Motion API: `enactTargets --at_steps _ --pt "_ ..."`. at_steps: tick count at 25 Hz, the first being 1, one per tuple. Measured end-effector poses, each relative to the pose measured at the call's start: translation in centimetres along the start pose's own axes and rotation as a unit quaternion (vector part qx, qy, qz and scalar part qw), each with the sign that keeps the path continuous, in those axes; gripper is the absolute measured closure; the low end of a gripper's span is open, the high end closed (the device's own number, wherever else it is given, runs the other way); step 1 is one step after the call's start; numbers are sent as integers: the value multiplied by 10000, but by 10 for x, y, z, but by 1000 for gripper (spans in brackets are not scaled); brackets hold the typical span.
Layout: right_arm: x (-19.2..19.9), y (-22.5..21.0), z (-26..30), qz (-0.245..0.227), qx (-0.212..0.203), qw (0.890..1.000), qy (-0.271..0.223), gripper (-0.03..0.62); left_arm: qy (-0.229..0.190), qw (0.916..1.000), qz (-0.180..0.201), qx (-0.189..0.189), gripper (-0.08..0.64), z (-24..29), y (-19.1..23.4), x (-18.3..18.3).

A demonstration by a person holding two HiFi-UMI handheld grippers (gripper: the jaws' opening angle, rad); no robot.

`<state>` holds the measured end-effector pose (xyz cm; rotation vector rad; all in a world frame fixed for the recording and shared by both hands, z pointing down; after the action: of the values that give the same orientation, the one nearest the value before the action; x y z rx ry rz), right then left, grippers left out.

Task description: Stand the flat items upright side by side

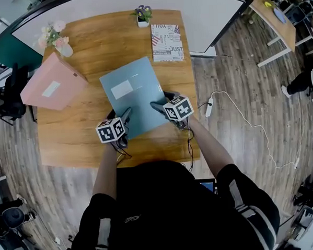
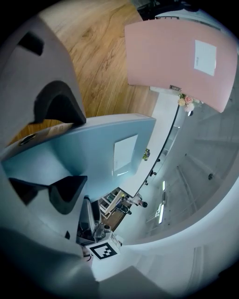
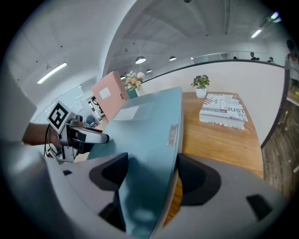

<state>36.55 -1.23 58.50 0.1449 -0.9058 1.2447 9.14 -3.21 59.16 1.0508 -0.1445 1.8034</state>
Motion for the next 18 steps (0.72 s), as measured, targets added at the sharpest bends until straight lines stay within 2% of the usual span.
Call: enactTargets --at_steps 10,18 --pt "-9 43 23 -494 -207 9982 -258 255 -353 9983 155 -437 201 -44 26 6" --pt "-17 86 43 -902 -387 9934 -590 255 -708 9937 337 -803 201 -85 50 12"
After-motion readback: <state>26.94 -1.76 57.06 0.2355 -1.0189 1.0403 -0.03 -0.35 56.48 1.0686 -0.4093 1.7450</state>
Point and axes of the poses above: the fingertips, and each gripper's own axes: z forward along the fingers, y to its left, x out of its underside, the point moved 10 cm from there along -z, backward along the fingers, and after that the axes turned 6 degrees about z, right-handed, at the moved point
